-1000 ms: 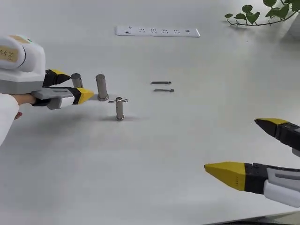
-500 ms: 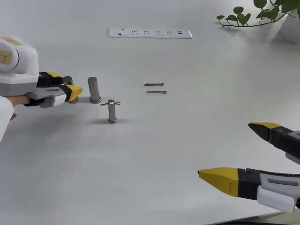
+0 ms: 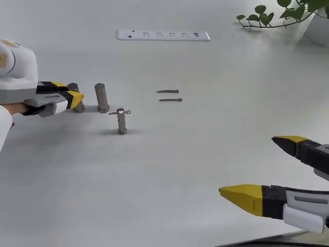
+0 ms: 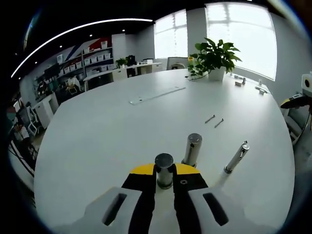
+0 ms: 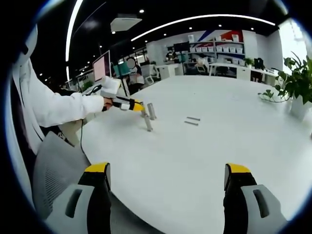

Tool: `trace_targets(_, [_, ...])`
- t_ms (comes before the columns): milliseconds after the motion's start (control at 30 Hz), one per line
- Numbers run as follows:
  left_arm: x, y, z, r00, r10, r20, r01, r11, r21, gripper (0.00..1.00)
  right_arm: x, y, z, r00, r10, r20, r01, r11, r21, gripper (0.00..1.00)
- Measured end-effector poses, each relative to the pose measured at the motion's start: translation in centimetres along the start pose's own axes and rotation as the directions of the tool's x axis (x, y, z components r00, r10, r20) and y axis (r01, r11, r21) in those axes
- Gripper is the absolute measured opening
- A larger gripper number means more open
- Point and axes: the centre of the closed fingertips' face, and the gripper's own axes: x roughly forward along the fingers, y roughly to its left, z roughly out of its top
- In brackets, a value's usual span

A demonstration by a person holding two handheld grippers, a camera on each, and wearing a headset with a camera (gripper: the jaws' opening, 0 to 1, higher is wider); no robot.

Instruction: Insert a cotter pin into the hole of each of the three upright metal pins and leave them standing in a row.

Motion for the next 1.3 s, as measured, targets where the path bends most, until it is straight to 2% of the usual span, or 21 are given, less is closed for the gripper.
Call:
trace_targets(133, [-0.3, -0.2, -0.1, 0.9999, 0.007, -0.012, -0.007, 1.000, 0.022, 0.09, -0.1, 0.1, -0.1, 0.9999, 0.009, -0.008, -0.009, 1.000, -0.007, 0.95])
trace_targets(267, [-1.0, -0.3, -0.1, 0.9999, 0.009, -0.011, -0.010, 1.000, -0.026, 0.09, 0.0, 0.1, 0.0, 0.9999, 0.015, -0.008, -0.015, 1.000, -0.017, 0.95])
trace_targets(467, [-3.4, -1.4, 0.6, 0.9997, 0.022, 0.004, -0.022, 0.999, -0.030, 0.09, 0.1, 0.1, 0.4, 0.9998, 0.015, 0.009, -0.015, 1.000, -0.018, 0.95])
trace_targets(500, [-4.4, -1.9, 1.0, 0.9996, 0.022, 0.016, -0.022, 1.000, -0.019, 0.09, 0.2, 0.1, 0.5, 0.9997, 0.018, 0.014, -0.018, 1.000, -0.015, 0.95])
trace_targets(567, [-5.3, -2.6, 1.3, 0.9996, 0.021, 0.019, -0.021, 1.000, -0.011, 0.09, 0.2, 0.2, 0.5, 0.9997, 0.021, 0.014, -0.021, 1.000, -0.016, 0.95])
trace_targets(667, [-6.5, -3.8, 1.0, 0.9998, 0.017, 0.004, -0.017, 1.000, 0.025, 0.09, 0.3, 0.2, 0.7, 0.9994, 0.028, 0.022, -0.027, 1.000, -0.015, 0.95])
trace_targets(767, [-7.4, -4.7, 1.0, 0.9999, 0.013, 0.006, -0.013, 0.999, 0.032, 0.09, 0.4, 0.2, 0.6, 0.9993, 0.031, 0.021, -0.031, 0.999, -0.019, 0.95])
trace_targets(900, [-8.8, -6.5, 1.3, 0.9996, 0.010, 0.028, -0.010, 1.000, -0.008, 0.09, 0.5, 0.3, 0.4, 0.9991, 0.039, 0.014, -0.039, 0.999, -0.030, 0.95])
trace_targets(967, [-9.0, -7.1, 1.4, 0.9994, 0.006, 0.034, -0.006, 1.000, -0.005, 0.09, 0.5, 0.3, 0.6, 0.9989, 0.042, 0.022, -0.042, 0.999, -0.028, 0.95])
trace_targets(1033, [-9.0, -7.9, 1.3, 0.9992, -0.022, 0.034, 0.022, 1.000, -0.013, 0.09, 0.5, 0.4, 0.6, 0.9985, 0.048, 0.026, -0.047, 0.998, -0.028, 0.95])
trace_targets(1167, [-8.7, -9.2, 0.9, 0.9993, -0.034, 0.015, 0.034, 0.999, 0.005, 0.09, 0.5, 0.3, 0.6, 0.9981, 0.058, 0.020, -0.057, 0.998, -0.038, 0.95])
trace_targets(1300, [-8.2, -10.7, 0.9, 0.9987, -0.045, 0.023, 0.045, 0.999, 0.001, 0.09, 0.5, 0.3, 0.7, 0.9975, 0.067, 0.024, -0.066, 0.997, -0.038, 0.95])
